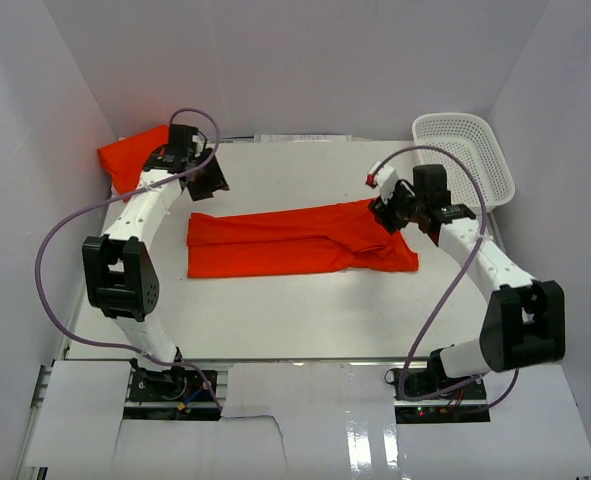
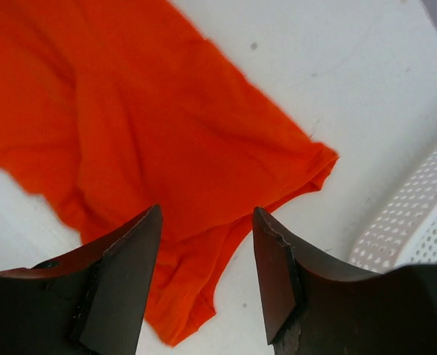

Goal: Fold and stack the t-shirts
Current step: Fold the other side of the tshirt into a rectangle

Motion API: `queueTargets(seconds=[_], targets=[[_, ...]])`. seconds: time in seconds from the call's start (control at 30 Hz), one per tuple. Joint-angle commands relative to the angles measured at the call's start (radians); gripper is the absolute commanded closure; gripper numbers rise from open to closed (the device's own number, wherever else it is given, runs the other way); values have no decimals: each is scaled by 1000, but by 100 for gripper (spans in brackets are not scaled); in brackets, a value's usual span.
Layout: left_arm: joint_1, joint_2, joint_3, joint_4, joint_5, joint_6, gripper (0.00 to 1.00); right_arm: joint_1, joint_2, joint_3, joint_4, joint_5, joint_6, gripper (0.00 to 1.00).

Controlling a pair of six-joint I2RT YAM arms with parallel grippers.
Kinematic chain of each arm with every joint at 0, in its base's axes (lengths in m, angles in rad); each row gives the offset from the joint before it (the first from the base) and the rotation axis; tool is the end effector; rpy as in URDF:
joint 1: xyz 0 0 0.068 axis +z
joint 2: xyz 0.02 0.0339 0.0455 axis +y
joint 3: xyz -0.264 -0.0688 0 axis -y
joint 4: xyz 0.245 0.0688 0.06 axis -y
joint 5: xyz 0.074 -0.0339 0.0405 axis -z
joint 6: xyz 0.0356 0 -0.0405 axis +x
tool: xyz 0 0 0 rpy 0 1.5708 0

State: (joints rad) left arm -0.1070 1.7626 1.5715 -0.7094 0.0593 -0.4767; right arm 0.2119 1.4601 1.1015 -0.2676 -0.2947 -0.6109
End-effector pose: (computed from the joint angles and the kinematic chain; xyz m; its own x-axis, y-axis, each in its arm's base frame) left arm 0.3879 -0.0438 0.2992 -0.7580 -0.3793 -0.5306 -0.2303 0.9168 -0.3263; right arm 0.3193 0.0793 0.2827 -0.2219 -0.6092 -0.7614 -0.6820 0.6550 -0.3253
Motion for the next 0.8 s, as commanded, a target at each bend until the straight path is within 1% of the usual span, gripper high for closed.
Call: queueTargets(seconds=[0.0, 0.07, 0.17, 0.3, 0.33, 0.5, 0.53, 0.63, 0.77], targets=[[-94, 47, -10, 1, 93, -39, 42, 27, -139, -158, 62, 5, -182, 41], [-134, 81, 16, 1, 99, -51, 42, 53, -237, -243, 64, 0, -220, 40], [-194, 144, 70, 4, 109, -83, 42, 78, -334, -330, 76, 6, -276, 38], [-220, 222, 137, 19, 167, -115, 42, 118, -405, -414, 93, 23, -323, 38], [-229, 257, 166, 18, 175, -118, 42, 136, -423, -433, 119, 28, -328, 38], [-255, 369, 266, 19, 253, -145, 42, 217, -429, -547, 211, 135, -377, 38], [-260, 395, 280, 19, 260, -154, 42, 234, -423, -564, 253, 149, -389, 38], [-280, 428, 337, 19, 284, -171, 42, 251, -403, -620, 320, 184, -418, 38], [-299, 474, 403, 18, 326, -183, 42, 259, -386, -683, 465, 227, -438, 38]])
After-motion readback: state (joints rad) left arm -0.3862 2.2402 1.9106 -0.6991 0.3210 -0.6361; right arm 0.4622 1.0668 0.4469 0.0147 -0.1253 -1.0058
